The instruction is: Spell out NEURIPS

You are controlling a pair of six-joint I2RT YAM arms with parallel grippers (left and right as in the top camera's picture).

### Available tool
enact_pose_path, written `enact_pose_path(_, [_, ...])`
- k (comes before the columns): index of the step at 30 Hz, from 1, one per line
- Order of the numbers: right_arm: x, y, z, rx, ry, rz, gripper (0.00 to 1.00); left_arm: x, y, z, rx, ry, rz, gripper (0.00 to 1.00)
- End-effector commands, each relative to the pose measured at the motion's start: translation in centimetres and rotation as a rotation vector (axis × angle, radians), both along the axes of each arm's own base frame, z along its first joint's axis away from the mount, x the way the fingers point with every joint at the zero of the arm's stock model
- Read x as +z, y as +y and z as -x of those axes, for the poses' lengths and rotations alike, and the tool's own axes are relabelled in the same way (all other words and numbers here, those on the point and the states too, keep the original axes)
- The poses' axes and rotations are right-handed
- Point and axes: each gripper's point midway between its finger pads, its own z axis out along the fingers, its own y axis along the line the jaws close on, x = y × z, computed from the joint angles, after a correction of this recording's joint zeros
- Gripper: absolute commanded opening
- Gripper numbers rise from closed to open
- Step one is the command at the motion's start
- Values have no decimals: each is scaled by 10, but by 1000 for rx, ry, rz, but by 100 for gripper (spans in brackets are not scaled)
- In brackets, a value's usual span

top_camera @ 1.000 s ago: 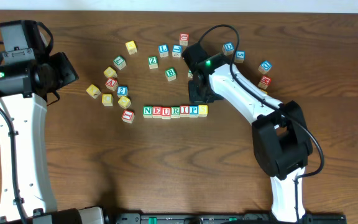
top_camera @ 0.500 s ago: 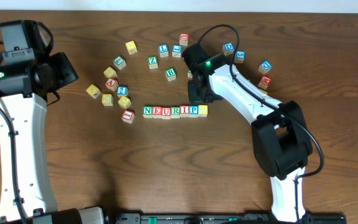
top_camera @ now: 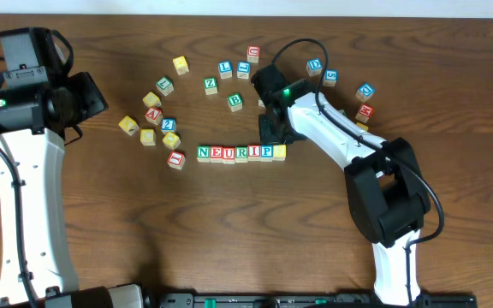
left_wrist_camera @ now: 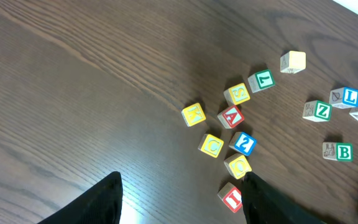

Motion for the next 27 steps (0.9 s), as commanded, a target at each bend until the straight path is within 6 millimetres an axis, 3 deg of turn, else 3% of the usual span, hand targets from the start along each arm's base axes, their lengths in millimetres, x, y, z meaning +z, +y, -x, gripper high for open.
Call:
enact_pose_path(1, [-8,-3,3,6,23,6,1,2,3,-3,-9,0,-19,60])
enact_pose_path(27, [-8,2,6,54,38,-16,1,2,3,-3,-9,-1,-19,60])
